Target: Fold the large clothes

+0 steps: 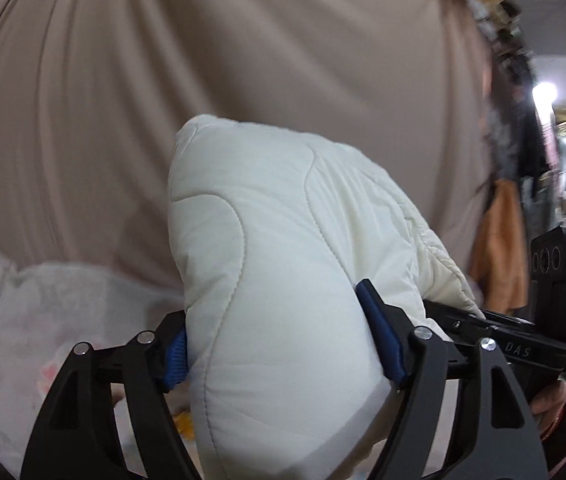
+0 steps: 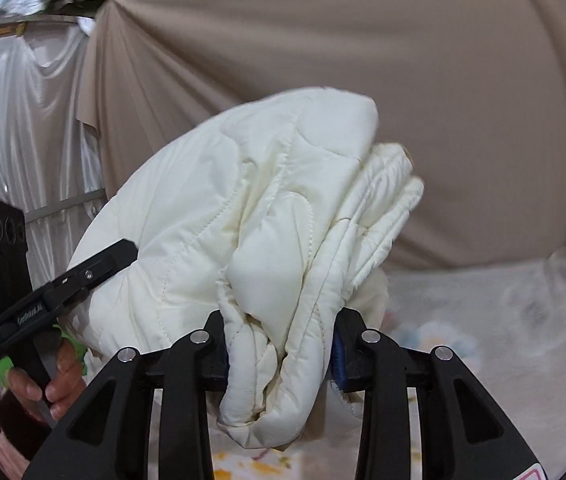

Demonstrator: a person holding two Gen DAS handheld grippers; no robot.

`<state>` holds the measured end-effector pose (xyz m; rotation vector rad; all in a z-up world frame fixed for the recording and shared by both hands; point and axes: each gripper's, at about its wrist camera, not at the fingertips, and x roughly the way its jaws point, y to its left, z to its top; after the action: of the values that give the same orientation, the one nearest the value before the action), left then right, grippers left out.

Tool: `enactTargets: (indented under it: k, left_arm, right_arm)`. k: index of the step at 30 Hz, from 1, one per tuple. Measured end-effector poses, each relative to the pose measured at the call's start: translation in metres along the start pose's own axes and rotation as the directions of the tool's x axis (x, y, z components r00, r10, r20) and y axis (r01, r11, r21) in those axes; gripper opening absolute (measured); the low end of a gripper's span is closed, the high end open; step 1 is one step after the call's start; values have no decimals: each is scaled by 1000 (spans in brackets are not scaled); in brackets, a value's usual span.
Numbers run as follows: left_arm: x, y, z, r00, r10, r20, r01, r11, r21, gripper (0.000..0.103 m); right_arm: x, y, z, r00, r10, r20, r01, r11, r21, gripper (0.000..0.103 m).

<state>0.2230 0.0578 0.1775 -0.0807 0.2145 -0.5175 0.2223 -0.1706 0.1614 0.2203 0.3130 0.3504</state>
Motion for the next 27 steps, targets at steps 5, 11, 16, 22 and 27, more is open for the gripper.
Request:
enactTargets:
  k: [5,11,16,22,27]
  left_arm:
    - [105,71,-116,917,142,-373,-177,982,-60,86]
    - [82,85,-130,944,113,-309,-152,983,-107,89]
    - [57,76,-110,933,210,-291,-228,973,-28,88]
    - [41,80,-82,940,198,-277,-256,948,-191,88]
    - [75,69,-98,889,262,-375,-325,939,-116,88]
  right_arm:
    - [123,-51,-119,946,-42,-321,109,975,195,50]
    - [96,-41,-118,964,-26,-266,73,984,166,56]
    - [64,-25,-85,979,-142,-150,154,986,70,57]
    - [81,-3,-48,980,-147,-131,145,989,-22,26]
    - [124,-13,-70,943,-223,-247,214,975,-60,15]
